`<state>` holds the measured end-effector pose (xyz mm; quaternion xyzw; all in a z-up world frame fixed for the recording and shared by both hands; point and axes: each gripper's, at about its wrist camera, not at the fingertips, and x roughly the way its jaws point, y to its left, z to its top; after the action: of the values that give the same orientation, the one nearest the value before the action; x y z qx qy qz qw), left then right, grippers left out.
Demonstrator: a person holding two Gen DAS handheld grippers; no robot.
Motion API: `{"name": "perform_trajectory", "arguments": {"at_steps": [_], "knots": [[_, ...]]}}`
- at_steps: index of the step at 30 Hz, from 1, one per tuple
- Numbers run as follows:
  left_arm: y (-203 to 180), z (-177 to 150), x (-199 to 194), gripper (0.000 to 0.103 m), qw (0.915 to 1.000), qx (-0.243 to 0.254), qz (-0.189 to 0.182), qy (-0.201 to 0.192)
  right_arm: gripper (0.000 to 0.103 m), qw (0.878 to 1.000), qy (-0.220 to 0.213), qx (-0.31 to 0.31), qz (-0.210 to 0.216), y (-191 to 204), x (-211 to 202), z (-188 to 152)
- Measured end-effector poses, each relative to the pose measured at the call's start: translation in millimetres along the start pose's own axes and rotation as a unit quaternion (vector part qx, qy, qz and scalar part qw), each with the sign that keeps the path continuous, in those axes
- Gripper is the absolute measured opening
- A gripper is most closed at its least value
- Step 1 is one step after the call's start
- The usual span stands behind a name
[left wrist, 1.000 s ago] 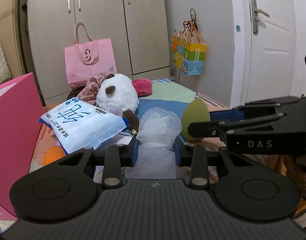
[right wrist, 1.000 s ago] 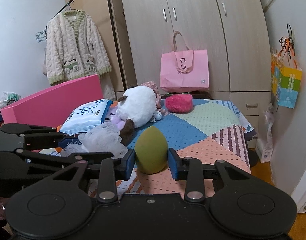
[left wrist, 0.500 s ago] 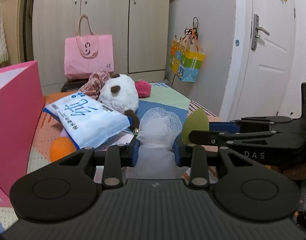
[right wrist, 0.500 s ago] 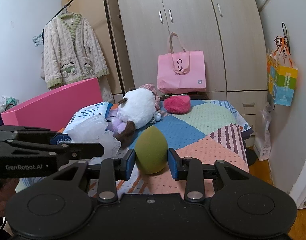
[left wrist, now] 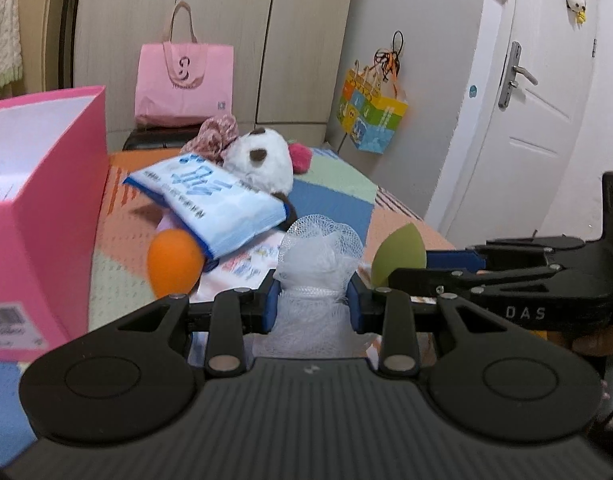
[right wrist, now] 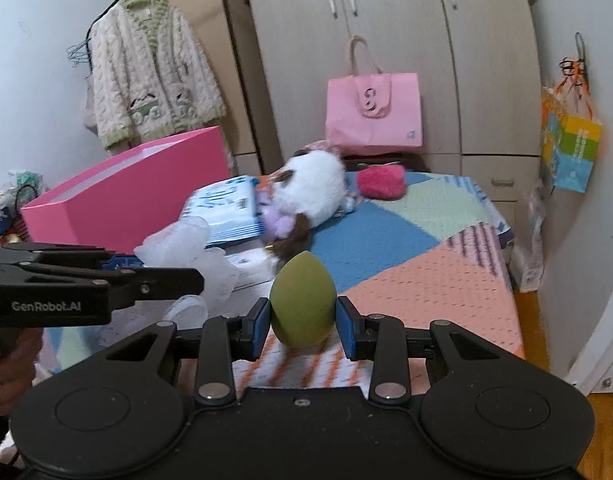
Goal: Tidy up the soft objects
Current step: 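Carry the plastic bag and green sponge over the pink shoebox with both tools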
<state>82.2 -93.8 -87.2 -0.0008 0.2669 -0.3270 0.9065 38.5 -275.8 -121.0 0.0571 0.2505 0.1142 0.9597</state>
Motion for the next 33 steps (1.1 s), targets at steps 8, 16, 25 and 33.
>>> {"name": "perform_trajectory", "arguments": {"at_steps": [8, 16, 25, 33], "knots": [[24.2, 2.9, -38.1, 0.032, 0.9981, -0.033, -0.007, 0.051, 0.040, 0.998, 0.036, -0.027, 0.054, 35.6, -14.7, 16.0], [43.3, 1.3, -94.3, 0.032, 0.9974, -0.020, 0.019, 0.066, 0.041, 0.990, 0.059, -0.032, 0.121, 72.2, -27.5, 32.7], [69.8, 10.9, -152.3, 0.032, 0.9989, -0.015, 0.039, 0.023, 0.041, 0.982, 0.052, -0.052, 0.172, 118.4, -27.4, 50.1], [104.4, 42.1, -169.1, 0.033, 0.9979, -0.015, 0.059, -0.024, 0.041, 0.980, 0.024, -0.084, 0.181, 154.5, -7.7, 80.5]]}}
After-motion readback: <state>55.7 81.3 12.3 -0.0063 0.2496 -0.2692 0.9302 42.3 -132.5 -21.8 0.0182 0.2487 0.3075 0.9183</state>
